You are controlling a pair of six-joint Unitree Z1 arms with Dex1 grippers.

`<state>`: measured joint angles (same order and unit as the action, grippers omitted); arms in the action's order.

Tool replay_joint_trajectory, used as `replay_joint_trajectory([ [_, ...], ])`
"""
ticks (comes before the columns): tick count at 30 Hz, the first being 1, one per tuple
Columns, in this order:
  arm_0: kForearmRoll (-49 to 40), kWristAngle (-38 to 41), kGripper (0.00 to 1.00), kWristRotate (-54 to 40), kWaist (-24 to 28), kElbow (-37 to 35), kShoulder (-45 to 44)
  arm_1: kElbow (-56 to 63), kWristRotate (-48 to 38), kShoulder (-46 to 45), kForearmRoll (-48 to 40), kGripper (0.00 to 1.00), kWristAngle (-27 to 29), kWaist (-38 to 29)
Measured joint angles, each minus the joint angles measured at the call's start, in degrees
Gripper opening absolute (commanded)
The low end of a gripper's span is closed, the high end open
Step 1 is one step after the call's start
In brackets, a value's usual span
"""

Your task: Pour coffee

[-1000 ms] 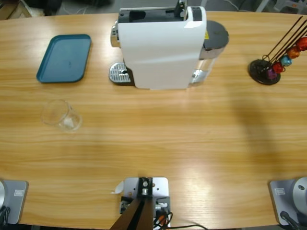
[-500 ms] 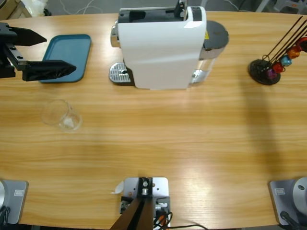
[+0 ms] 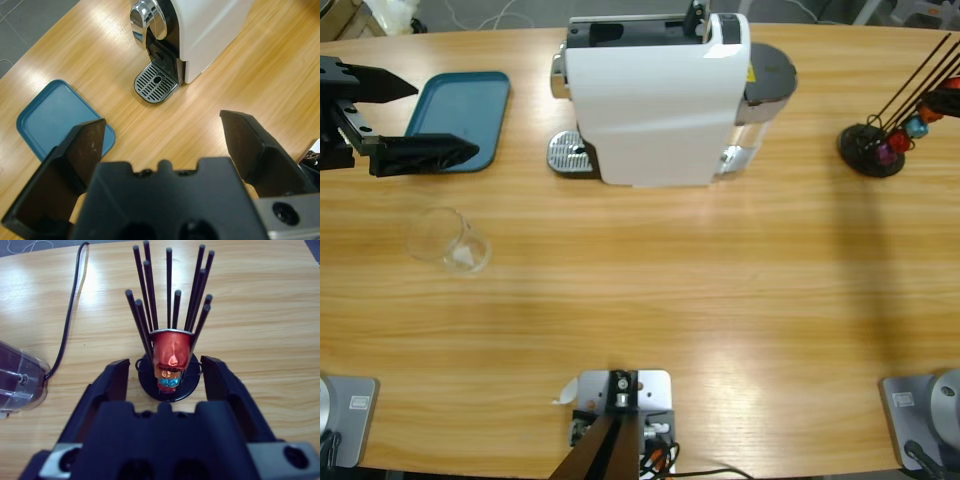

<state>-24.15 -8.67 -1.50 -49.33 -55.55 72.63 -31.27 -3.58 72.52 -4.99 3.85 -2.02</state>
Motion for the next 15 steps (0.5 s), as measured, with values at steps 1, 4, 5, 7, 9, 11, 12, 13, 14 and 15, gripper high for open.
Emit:
replay_joint_trajectory([
  [1, 0.0, 0.0, 1.0, 0.0, 0.0, 0.1, 0.0, 0.0, 0.1, 0.0, -0.2, 0.508, 0.0, 0.2],
  [4, 0.0, 0.0, 1.0, 0.0, 0.0, 0.5, 0.0, 0.0, 0.3, 0.1, -1.0, 0.504, 0.0, 1.2],
  [5, 0.0, 0.0, 1.0, 0.0, 0.0, 0.6, 0.0, 0.0, 0.3, 0.2, -1.2, 0.503, 0.0, 1.3],
  [7, -0.1, 0.0, 1.0, 0.0, 0.0, 0.6, 0.0, 0.0, 0.3, 0.4, -1.6, 0.401, -0.2, 1.5],
  [9, -0.1, 0.0, 1.0, 0.0, 0.0, 0.6, 0.0, 0.0, 0.3, 0.7, -2.1, 0.376, -0.5, 1.6],
  [11, -0.1, 0.0, 1.0, 0.0, 0.0, 0.6, 0.0, 0.0, 0.3, 1.0, -2.5, 0.324, -0.7, 1.6],
  [12, -0.1, 0.0, 1.0, 0.0, 0.0, 0.6, 0.0, 0.0, 0.5, 1.1, -2.7, 0.26, -0.8, 1.6],
  [13, -0.1, 0.0, 1.0, 0.0, 0.0, 0.6, 0.0, 0.0, 0.6, 1.2, -2.8, 0.252, -0.9, 1.6],
  [14, -0.1, 0.0, 1.0, 0.0, 0.0, 0.7, 0.0, 0.0, 0.7, 1.3, -2.8, 0.223, -1.0, 1.6],
  [15, -0.1, 0.0, 1.0, 0.0, 0.0, 0.7, 0.0, 0.0, 0.8, 1.4, -2.8, 0.2, -1.0, 1.6],
])
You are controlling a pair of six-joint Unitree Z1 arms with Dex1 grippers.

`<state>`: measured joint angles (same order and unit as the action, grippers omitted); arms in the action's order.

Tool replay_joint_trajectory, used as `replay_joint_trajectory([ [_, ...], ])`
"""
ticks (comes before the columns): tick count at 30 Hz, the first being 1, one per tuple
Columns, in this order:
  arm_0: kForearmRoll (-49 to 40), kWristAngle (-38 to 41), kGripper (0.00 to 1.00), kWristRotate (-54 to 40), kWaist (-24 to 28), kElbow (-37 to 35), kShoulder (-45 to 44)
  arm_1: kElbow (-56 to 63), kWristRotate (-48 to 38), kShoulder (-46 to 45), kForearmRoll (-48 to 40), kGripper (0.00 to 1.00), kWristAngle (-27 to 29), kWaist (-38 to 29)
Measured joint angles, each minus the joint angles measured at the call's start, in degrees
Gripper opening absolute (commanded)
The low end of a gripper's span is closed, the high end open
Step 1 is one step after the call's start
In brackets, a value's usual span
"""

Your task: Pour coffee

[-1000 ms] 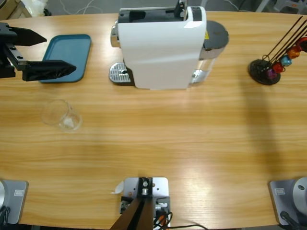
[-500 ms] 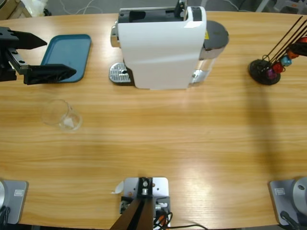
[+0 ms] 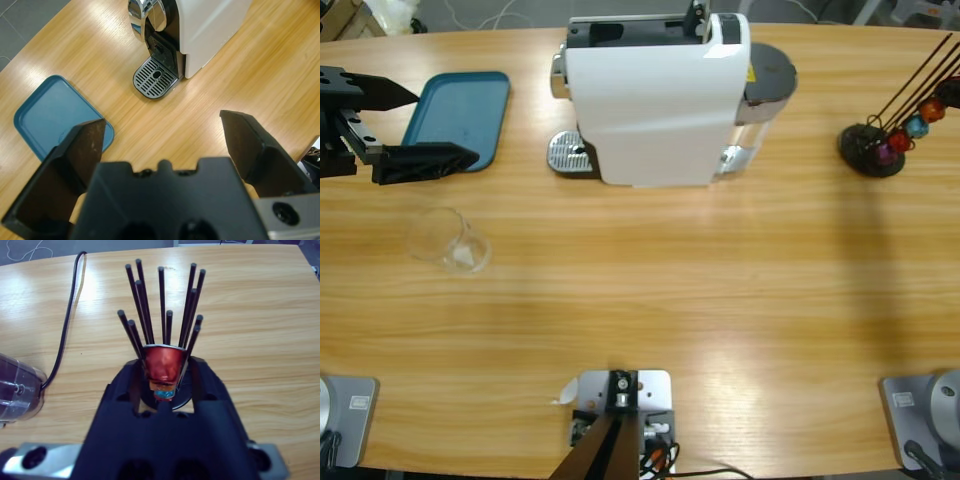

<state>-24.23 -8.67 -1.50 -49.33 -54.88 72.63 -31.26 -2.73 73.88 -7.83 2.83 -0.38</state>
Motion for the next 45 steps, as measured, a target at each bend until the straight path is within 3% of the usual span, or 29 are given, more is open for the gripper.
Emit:
replay_joint_trajectory([
  [2, 0.0, 0.0, 1.0, 0.0, 0.0, 0.1, 0.0, 0.0, 0.3, 0.1, -0.1, 0.135, -0.2, 0.0],
  [23, -0.1, 0.0, 1.0, 0.6, 0.0, 2.2, 0.0, -0.3, 0.5, 0.1, 0.5, 0.135, -0.6, 0.3],
  [40, -0.1, 0.0, 1.0, 3.2, 0.0, 5.5, 0.0, -10.3, -0.1, -8.4, 15.9, 0.145, 0.2, 0.2],
  [45, 0.0, 0.0, 1.0, 3.2, 0.0, 5.5, 0.0, -14.6, 2.4, -14.7, 24.2, 0.145, -1.0, -5.5],
])
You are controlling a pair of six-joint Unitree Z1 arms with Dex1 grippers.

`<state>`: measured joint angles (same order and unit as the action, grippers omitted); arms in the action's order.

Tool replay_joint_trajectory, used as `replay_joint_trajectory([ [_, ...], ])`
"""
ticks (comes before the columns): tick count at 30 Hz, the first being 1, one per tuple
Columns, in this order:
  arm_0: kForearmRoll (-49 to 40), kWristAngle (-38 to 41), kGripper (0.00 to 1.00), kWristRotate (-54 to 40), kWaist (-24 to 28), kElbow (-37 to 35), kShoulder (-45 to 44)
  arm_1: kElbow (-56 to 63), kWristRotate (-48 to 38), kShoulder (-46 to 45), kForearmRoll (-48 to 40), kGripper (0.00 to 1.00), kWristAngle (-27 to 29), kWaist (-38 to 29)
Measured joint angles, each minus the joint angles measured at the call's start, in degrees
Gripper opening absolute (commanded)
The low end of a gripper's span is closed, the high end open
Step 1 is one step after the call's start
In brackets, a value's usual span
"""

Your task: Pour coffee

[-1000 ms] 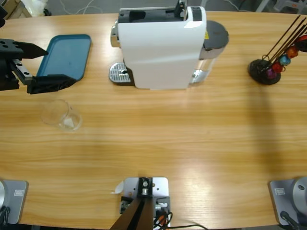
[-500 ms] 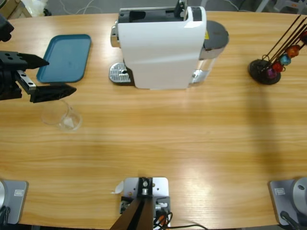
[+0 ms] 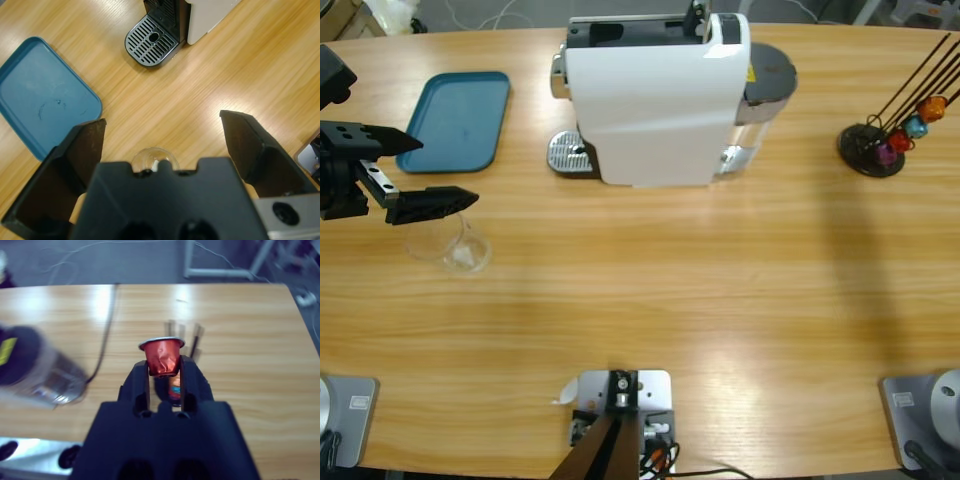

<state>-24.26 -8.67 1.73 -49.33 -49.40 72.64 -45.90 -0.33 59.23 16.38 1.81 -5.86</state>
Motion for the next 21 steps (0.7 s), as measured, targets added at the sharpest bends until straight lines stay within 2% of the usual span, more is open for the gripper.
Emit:
replay_joint_trajectory([
  [2, 0.0, 0.0, 1.0, 0.0, 0.0, 0.0, 0.0, -2.1, 2.8, -2.0, 3.4, 0.145, -3.4, -2.9],
  [4, 0.0, 0.0, 1.0, 0.0, 0.0, 0.0, 0.0, -5.2, 5.9, -2.6, 7.3, 0.145, -9.1, -6.3],
  [6, 0.0, 0.0, 1.0, 0.0, 0.0, -0.1, -0.1, -10.9, 9.9, -1.5, 12.3, 0.145, -13.5, -12.6],
  [9, 0.0, 0.0, 0.996, 0.0, 0.0, -0.1, -0.8, -24.0, 17.3, 4.7, 21.7, 0.145, -16.7, -23.4],
  [12, 0.1, 0.0, 0.991, 0.0, 0.0, -0.2, -1.8, -37.5, 23.8, 13.6, 28.9, 0.145, -20.3, -30.6],
  [16, 0.1, 0.0, 0.991, 0.0, 0.0, -0.2, -3.0, -49.7, 30.0, 26.7, 33.5, 0.158, -23.1, -35.2],
  [21, 0.1, 0.0, 0.996, 0.0, 0.0, -0.2, -4.0, -58.9, 32.5, 39.4, 34.4, 0.159, -23.3, -36.4],
])
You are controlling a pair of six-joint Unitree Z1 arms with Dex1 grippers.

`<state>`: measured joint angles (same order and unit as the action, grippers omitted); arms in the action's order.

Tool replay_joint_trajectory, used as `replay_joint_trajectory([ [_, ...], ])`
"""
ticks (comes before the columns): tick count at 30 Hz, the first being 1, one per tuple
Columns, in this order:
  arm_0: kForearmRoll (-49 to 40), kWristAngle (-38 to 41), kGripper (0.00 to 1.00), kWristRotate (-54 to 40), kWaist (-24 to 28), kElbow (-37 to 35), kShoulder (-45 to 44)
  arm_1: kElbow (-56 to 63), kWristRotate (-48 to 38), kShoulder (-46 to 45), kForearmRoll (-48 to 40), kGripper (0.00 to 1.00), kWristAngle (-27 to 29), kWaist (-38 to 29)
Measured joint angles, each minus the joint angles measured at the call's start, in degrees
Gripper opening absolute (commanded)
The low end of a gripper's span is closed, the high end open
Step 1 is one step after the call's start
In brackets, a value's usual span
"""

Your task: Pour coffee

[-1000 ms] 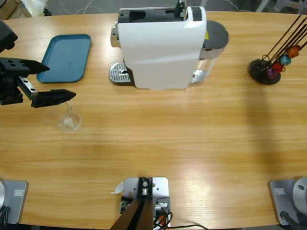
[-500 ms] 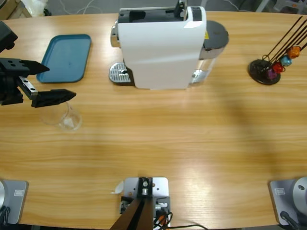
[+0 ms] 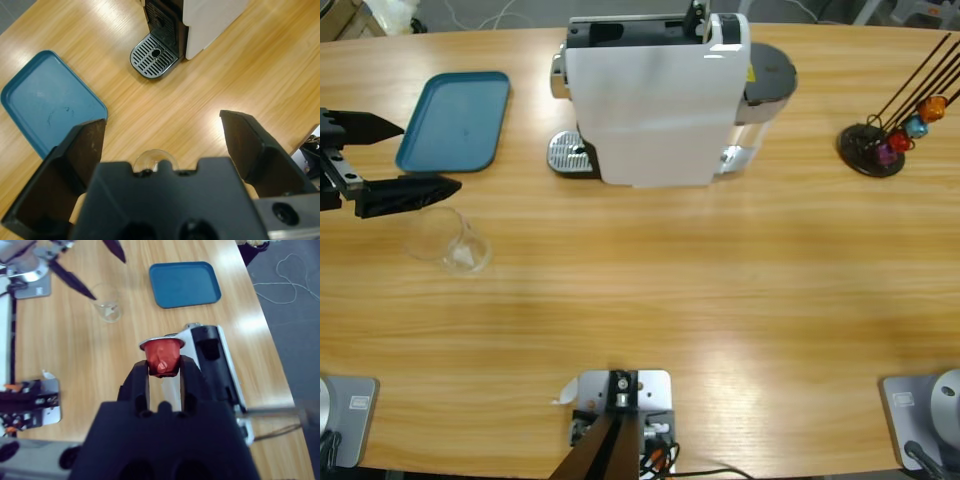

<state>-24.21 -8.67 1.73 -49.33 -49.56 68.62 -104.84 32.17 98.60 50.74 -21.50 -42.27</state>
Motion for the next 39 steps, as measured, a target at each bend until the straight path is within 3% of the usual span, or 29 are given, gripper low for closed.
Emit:
replay_joint_trajectory([
  [11, 0.0, 0.0, 1.0, 0.0, 0.0, 0.0, -0.2, -5.5, 1.0, 11.1, -1.1, 0.168, 1.4, 0.8],
  [14, 0.0, 0.0, 1.0, 0.0, 0.0, 0.2, -0.2, -5.6, 1.0, 12.1, -1.7, 0.207, 1.7, 1.2],
  [28, 0.0, 0.0, 1.0, 0.0, 0.0, 1.9, -0.3, -5.6, 1.9, 13.4, -2.4, 0.209, 2.7, 2.7],
  [29, 0.0, 0.0, 1.0, 0.0, 0.0, 2.1, -0.3, -5.6, 1.9, 13.5, -2.4, 0.296, 2.7, 2.7],
  [31, 0.0, 0.0, 1.0, 0.0, 0.0, 2.2, -0.4, -5.6, 1.9, 13.5, -2.4, 0.68, 2.7, 2.7],
  [33, 0.0, 0.0, 1.0, 0.0, 0.0, 2.2, -0.4, -5.6, 1.9, 13.5, -2.4, 0.928, 2.7, 2.7],
  [35, 0.0, 0.0, 1.0, 0.0, 0.0, 2.2, -0.4, -5.6, 1.9, 13.5, -2.4, 1.0, 2.7, 2.7],
  [39, 0.0, 0.0, 1.0, 0.0, 0.0, 2.4, -0.4, -5.6, 1.9, 13.4, -2.4, 1.0, 4.3, 2.4],
])
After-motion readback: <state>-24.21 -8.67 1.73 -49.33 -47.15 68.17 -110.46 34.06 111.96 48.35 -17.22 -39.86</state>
